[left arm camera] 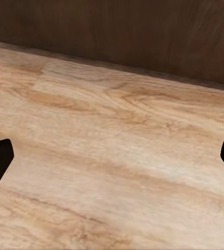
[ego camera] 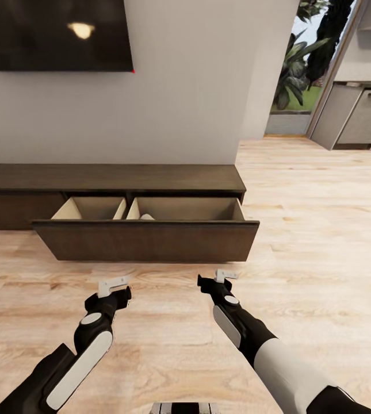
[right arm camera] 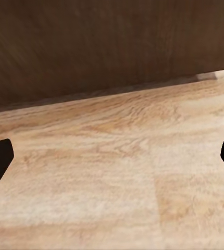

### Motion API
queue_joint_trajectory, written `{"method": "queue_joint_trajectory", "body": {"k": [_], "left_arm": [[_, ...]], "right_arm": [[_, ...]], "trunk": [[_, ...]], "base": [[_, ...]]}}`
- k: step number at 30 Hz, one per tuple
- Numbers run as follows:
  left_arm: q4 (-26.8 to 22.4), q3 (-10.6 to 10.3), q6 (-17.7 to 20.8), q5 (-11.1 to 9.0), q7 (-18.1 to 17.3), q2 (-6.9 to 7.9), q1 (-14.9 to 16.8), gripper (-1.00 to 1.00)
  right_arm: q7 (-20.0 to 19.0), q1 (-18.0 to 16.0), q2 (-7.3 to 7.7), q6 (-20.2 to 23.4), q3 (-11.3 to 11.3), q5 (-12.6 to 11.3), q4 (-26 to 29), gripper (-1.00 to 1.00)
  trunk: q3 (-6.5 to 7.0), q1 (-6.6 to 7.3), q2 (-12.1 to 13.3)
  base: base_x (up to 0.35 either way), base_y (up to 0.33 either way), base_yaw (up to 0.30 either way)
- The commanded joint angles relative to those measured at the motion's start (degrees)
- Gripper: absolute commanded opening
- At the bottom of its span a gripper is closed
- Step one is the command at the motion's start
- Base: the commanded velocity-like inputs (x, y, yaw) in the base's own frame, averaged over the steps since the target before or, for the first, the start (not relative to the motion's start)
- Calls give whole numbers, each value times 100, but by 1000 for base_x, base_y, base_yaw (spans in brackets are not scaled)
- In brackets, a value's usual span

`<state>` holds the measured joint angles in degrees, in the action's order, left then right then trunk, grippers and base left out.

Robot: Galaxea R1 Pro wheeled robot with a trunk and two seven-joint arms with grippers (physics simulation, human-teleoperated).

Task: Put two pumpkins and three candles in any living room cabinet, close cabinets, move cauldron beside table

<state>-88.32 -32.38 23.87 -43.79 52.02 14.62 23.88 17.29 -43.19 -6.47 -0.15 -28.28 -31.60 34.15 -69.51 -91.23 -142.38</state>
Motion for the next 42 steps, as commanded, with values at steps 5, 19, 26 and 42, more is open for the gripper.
{"method": "queue_joint_trajectory", "body": {"k": [5,19,26,42], "left_arm": [[-3,-21,-460,-66,-353,345,-27,100],[292,9,-705,120,-2031,628,-68,100],[308,12,-700,133,-2096,664,-68,100],[324,4,-699,140,-2086,665,-68,100]], "right_arm": [[32,-6,5,0,-37,-53,5,100],[-204,-6,5,-89,-50,-48,6,100],[-205,-6,-19,-152,-46,-48,8,100],[-203,-6,5,-108,-44,-48,27,100]], "trunk": [[-107,-52,-90],[-417,-88,-109],[-573,-106,-118],[-927,-148,-140]], "base": [[0,0,0],[0,0,0],[0,0,0],[0,0,0]]}}
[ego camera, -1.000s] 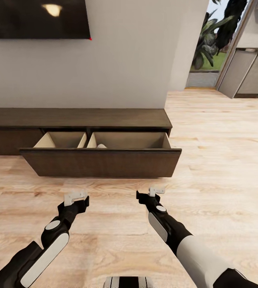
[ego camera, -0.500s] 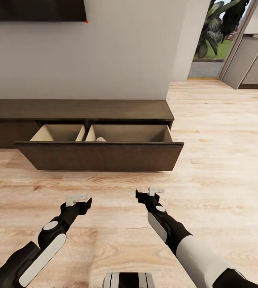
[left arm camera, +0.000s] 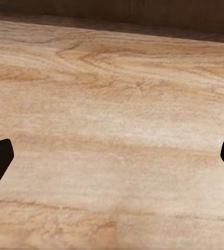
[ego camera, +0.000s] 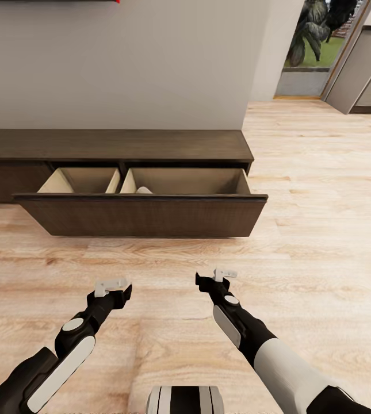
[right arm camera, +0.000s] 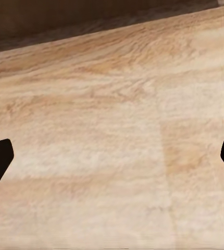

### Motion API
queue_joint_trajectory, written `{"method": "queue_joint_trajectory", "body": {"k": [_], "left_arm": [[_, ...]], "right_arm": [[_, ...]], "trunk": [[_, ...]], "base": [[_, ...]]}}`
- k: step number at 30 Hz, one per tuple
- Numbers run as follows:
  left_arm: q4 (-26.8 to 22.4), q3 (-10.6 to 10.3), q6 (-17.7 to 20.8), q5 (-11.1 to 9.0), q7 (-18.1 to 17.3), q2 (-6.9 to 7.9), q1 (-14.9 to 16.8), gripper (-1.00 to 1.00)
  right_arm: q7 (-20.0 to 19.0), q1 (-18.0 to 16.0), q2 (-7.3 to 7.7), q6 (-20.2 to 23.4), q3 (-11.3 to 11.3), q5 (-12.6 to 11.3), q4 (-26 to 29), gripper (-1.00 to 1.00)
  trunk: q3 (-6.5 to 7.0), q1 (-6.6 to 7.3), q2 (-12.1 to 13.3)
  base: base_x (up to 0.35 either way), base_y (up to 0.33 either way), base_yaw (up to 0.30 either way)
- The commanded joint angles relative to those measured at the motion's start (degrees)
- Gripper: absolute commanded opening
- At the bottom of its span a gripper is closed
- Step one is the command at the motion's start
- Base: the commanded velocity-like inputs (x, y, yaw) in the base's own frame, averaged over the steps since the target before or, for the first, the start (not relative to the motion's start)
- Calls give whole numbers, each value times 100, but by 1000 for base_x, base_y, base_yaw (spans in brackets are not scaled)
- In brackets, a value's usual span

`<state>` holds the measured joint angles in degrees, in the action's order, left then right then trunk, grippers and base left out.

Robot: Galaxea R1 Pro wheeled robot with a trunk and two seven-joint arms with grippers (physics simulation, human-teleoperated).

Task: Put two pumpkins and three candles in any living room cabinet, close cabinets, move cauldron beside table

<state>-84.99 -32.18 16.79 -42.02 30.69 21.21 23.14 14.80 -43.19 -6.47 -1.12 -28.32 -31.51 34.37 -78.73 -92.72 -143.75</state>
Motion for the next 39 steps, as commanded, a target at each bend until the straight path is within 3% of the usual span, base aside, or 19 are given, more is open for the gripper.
{"method": "queue_joint_trajectory", "body": {"k": [1,6,10,12,16,19,22,27,35,39], "left_arm": [[-9,-16,7,-39,49,6,6,100],[-9,-16,-27,-40,62,6,6,100],[-7,-18,-67,-6,129,2,6,100],[-8,-21,-75,118,150,0,6,100],[-9,-50,-86,663,173,-29,3,100],[-9,-63,-93,861,174,-49,-1,100],[-9,-67,-309,950,176,-54,-7,100],[33,-72,-667,934,235,-87,-11,100],[52,-233,-776,998,936,-124,-11,100],[124,-292,-1340,1011,1013,-121,-11,100]], "right_arm": [[47,-6,5,-15,-39,-57,0,100],[62,-6,2,-118,-36,-62,-19,100],[52,-6,0,-653,-40,-55,-29,100],[51,-6,-2,-945,-41,-45,-26,100],[54,2,-3,-1579,-40,128,-30,100],[57,9,-3,-1832,-36,233,-23,100],[58,16,-4,-1942,-34,275,-24,100],[58,20,-4,-1960,-33,291,-33,100],[58,21,-4,-1962,-33,301,-36,100],[58,21,-4,-1963,-33,297,-36,100]], "trunk": [[-27,-1,-4],[-138,-14,-10],[-204,-22,-14],[-204,-22,-14],[-204,-22,-14],[-204,-22,-14],[-204,-22,-14],[-204,-22,-14],[-204,-22,-14],[-204,-22,-14]], "base": [[0,0,0],[0,0,0],[0,0,0],[0,0,0],[0,0,0],[0,0,0],[0,0,0],[0,0,0],[0,0,0],[0,0,0]]}}
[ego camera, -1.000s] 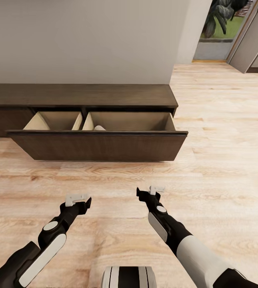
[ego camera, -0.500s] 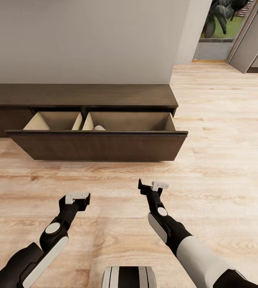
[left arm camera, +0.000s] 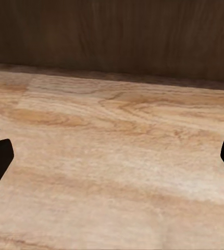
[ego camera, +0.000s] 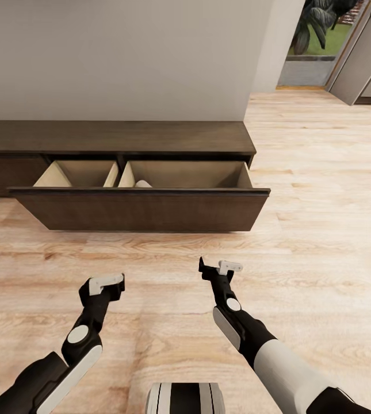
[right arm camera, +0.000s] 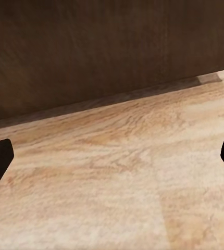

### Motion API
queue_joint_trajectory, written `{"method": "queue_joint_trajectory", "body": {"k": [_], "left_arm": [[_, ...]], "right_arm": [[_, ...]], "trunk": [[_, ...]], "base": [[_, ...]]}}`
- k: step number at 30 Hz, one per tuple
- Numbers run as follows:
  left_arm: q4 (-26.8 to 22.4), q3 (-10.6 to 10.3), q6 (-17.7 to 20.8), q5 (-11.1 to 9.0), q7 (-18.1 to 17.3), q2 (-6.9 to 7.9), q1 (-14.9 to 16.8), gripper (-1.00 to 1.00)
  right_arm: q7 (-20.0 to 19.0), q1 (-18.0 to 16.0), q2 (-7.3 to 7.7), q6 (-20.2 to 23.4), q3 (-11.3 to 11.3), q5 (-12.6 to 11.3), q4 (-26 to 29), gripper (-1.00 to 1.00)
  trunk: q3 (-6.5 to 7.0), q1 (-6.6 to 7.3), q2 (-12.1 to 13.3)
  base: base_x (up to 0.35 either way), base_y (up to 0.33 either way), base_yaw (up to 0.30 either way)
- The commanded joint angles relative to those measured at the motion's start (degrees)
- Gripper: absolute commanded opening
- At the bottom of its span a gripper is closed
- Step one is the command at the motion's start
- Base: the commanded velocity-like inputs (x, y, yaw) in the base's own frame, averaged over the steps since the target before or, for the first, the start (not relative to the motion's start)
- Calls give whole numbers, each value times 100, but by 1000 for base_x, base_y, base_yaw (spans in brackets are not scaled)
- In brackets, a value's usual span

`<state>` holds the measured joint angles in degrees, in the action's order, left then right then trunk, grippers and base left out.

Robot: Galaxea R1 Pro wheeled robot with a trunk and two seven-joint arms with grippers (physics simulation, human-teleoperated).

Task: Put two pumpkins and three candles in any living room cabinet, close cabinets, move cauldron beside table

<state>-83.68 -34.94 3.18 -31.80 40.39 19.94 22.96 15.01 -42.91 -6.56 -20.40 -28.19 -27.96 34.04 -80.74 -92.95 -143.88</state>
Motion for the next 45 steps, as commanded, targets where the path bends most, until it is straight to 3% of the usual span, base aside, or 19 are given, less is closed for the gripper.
{"method": "queue_joint_trajectory", "body": {"k": [1,8,12,33,41,45], "left_arm": [[91,-25,-203,49,46,6,6,100],[757,-138,-1319,301,-26,2,6,100],[863,-261,-1685,268,-30,-1,6,100],[1043,-237,-1705,154,6,-102,6,100],[1205,-160,-1705,155,25,-140,6,100],[1247,-134,-1706,157,49,-151,6,100]], "right_arm": [[37,-7,5,-34,-46,-59,-2,100],[37,-7,5,-34,-46,-68,-12,100],[37,-7,5,-34,-46,-75,-18,100],[7,1,14,21,-46,-86,-20,100],[-242,2,33,35,-38,-99,-163,100],[-568,2,39,32,-23,-135,-411,100]], "trunk": [[-4,1,-2],[-4,1,-2],[-4,1,-2],[-4,1,-2],[-4,1,-2],[-4,1,-2]], "base": [[0,0,0],[0,0,0],[0,0,0],[122,0,0],[256,0,0],[271,0,0]]}}
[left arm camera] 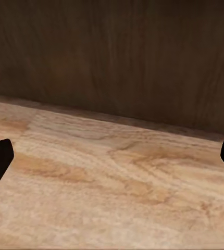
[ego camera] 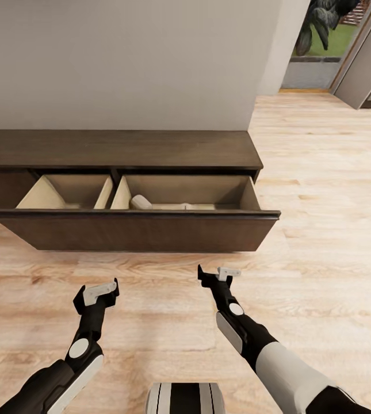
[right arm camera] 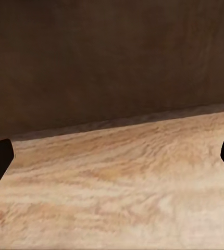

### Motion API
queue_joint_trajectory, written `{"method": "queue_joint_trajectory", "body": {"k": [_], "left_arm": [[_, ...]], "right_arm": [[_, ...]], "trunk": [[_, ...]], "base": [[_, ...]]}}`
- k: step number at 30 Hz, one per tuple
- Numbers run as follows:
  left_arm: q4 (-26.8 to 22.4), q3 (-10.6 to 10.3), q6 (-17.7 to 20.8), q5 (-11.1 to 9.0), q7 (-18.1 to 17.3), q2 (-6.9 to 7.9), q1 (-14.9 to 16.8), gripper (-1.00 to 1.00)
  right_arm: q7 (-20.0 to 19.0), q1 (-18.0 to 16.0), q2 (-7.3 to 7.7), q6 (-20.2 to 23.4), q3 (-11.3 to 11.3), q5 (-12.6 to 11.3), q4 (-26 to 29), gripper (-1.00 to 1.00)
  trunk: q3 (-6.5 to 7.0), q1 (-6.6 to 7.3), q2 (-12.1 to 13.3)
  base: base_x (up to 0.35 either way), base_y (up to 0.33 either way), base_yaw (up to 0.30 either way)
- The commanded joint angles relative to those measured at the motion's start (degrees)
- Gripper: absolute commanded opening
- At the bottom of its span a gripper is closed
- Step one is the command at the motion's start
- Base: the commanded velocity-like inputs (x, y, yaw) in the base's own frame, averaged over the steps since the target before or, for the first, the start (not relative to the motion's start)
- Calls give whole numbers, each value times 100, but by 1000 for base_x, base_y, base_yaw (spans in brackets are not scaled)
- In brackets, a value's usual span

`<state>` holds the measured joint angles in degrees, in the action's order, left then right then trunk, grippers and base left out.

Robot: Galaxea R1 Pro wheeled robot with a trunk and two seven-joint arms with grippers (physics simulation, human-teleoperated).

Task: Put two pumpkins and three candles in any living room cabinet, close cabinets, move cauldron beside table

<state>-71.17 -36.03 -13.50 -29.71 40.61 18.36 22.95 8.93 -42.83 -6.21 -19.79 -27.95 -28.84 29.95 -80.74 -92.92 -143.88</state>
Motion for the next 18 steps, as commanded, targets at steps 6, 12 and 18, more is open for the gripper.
{"method": "queue_joint_trajectory", "body": {"k": [6,12,18], "left_arm": [[68,-3,-47,-39,39,-46,7,100],[104,98,-38,-30,35,-99,7,100],[106,92,-40,-18,35,-105,7,100]], "right_arm": [[-412,-6,6,-29,-24,-69,-162,100],[-492,-6,6,-54,-18,-56,-343,100],[-497,-6,6,-74,-18,-60,-357,100]], "trunk": [[-4,-1,-2],[-4,-1,-2],[-4,-1,-2]], "base": [[104,0,0],[262,0,0],[153,0,0]]}}
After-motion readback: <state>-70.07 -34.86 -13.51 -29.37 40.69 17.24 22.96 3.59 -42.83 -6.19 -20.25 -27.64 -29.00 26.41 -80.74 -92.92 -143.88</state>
